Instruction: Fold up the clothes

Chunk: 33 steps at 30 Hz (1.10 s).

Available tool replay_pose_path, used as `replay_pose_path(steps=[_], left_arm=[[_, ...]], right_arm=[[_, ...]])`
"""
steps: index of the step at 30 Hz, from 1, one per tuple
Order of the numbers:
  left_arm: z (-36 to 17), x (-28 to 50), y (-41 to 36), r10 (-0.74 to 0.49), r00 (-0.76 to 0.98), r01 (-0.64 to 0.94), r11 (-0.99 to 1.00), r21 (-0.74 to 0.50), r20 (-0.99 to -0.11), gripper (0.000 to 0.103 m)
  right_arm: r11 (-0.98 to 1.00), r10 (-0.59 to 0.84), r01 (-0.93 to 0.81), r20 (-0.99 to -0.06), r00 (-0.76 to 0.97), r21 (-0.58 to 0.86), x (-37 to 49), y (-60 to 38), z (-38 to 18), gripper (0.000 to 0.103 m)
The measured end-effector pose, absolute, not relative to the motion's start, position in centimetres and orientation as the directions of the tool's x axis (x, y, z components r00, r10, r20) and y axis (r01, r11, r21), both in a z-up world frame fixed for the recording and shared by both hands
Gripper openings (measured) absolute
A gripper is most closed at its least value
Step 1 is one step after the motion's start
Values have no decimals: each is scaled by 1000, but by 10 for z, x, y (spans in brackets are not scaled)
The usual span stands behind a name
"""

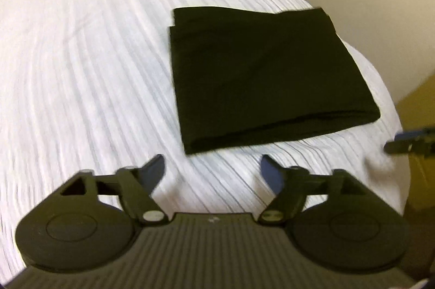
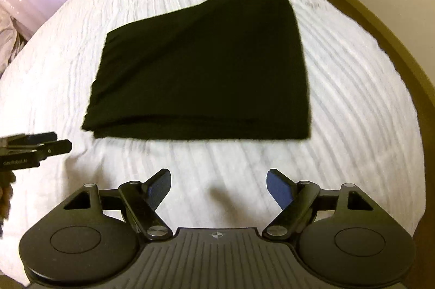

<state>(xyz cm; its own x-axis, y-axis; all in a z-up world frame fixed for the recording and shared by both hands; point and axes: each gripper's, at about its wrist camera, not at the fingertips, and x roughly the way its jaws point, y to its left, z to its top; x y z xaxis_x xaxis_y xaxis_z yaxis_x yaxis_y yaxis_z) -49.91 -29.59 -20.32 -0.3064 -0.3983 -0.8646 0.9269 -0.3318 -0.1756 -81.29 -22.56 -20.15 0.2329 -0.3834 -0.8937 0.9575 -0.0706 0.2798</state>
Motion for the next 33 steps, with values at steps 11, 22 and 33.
replay_pose_path(steps=[11, 22, 33], left_arm=[[-167, -512, -247, -429, -233, 967, -195, -162, -873, 98], [-123, -504, -191, -518, -264, 950, -288, -124, -814, 96], [-70, -474, -147, -574, -286, 945, -300, -128, -767, 96]], right_arm=[[-138, -388, 976, -916, 106, 171, -793, -217, -168, 80], [-184, -485, 974, -874, 30, 135, -756, -155, -122, 81], [-158, -560, 983, -829, -8, 98, -699, -102, -75, 81]])
